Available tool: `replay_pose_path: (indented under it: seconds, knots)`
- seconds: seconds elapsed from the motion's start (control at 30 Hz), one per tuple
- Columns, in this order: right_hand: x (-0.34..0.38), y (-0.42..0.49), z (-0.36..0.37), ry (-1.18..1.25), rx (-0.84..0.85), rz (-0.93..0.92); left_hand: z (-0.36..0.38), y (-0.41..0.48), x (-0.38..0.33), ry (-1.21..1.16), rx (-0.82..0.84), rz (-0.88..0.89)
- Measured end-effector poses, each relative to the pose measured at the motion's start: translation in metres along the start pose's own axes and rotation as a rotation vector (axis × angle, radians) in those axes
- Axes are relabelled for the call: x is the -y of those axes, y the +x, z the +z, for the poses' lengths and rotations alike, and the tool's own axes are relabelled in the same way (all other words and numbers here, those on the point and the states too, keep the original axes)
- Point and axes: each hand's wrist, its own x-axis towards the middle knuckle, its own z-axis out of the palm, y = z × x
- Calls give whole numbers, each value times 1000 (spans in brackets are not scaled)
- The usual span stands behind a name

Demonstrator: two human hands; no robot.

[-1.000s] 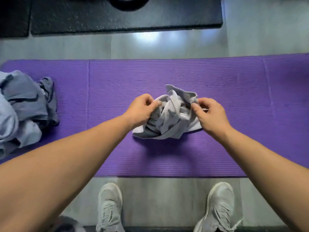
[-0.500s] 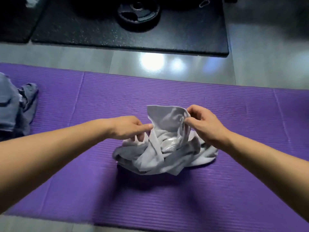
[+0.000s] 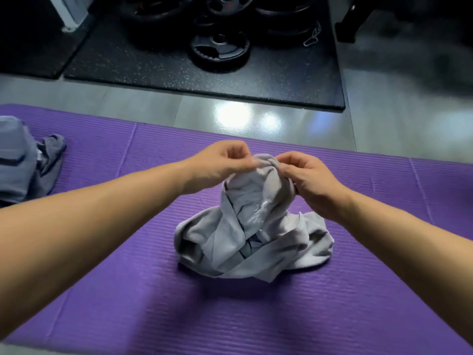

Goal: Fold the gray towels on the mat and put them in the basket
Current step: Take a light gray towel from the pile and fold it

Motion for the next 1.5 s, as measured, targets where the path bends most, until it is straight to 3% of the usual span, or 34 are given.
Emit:
replay_pose_path:
  seconds: [0.13,0.23,0.3,0.43,0.57,0.7,0.77,0.83,0.9,0.97,1.03,1.13,1.4,1.5]
  knots:
    - [1,6,4,-74,126,54,-15,-2,-9,-91,-189,-60]
    - [-2,15,7,-342,259,113,-40,-11,-10,-35,-324,-101]
    - [-9,29,6,-472,131,97,-69,-20,-3,24,-409,-147]
    - [-23,49,7,-380,-41,88,-124,-48,35,342,-550,-351]
    - [-41,48,13,-388,75,189,-148,-73,76,655,-430,-608]
    - [-52,35,12,-725,308,206,-161,-87,81,1075,-386,-816]
    - [-48,24,4,-851,471,268,-158,-86,76,1199,-376,-865]
    - [-41,14,-11,-924,554,313,-138,-74,68,1279,-333,-754]
    - [-40,9,-33,-991,546,316,-102,-53,53,1163,-179,-493]
    - [-41,2,-58,-1047,507,340,-50,-33,31,833,56,-333]
    - [-44,-5,-73,-1065,508,348,3,-21,22,590,273,-324]
    - [-63,-18,-89,-1025,501,287,75,-2,33,589,417,-299]
    - [-98,-37,-112,-705,252,199,148,5,79,541,140,-241]
    - [-107,-44,-106,-649,264,132,148,4,79,278,24,-258]
